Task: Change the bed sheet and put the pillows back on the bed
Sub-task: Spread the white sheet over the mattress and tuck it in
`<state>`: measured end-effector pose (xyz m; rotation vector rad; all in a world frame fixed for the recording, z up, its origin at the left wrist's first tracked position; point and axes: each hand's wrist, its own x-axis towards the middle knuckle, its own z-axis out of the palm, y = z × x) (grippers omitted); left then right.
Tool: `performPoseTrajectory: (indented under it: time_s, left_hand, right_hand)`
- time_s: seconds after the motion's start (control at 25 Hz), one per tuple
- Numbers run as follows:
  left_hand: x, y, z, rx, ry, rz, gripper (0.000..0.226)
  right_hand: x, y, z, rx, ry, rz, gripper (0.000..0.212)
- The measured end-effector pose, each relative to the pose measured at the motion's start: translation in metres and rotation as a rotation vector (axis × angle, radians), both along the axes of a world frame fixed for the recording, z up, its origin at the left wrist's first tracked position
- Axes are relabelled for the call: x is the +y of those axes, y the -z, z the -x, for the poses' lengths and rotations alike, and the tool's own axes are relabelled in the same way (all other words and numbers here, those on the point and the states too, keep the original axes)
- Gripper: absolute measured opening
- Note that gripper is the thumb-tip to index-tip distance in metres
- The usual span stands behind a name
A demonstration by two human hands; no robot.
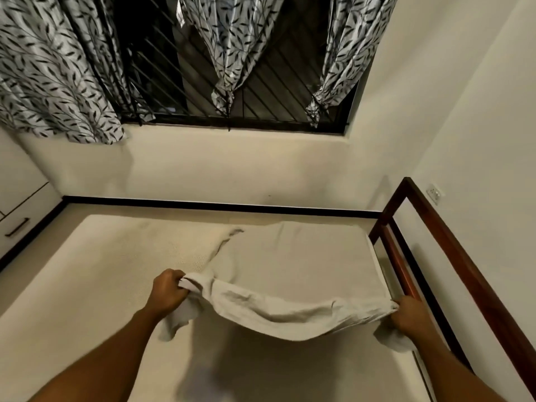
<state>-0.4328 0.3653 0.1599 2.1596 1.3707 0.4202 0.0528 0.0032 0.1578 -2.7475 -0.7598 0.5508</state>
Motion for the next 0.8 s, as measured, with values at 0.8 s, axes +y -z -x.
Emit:
performPoseTrajectory:
  time_s: [0.8]
  left_hand:
    - [-0.121,-0.011,-0.095,-0.496,-0.024,0.041,0.066]
  right_hand:
    - [0.15,0.015,0.249,0.57,-0.365,-0.7,0.018]
